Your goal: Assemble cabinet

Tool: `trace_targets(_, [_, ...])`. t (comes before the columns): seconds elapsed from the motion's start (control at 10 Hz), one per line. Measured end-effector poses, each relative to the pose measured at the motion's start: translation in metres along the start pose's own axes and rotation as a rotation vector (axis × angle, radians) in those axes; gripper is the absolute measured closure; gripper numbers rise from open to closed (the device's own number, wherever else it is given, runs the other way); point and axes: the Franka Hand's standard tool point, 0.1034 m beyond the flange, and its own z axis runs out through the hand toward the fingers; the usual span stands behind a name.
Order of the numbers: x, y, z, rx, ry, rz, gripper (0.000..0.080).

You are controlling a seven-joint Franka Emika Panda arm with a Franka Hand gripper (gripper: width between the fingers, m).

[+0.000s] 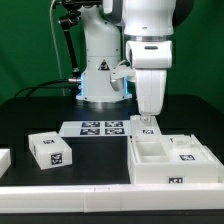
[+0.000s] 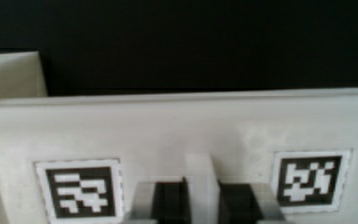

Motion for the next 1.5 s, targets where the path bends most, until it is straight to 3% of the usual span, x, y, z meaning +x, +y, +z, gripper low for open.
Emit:
trace_targets(1.0, [-0.0069,0.0011,0.0004,0.013,-0.003,-0.010,0.0731])
trace_targets(1.5, [-0.0022,-0.0006,0.0010,-0.008,0.005,-0.003,0.0731])
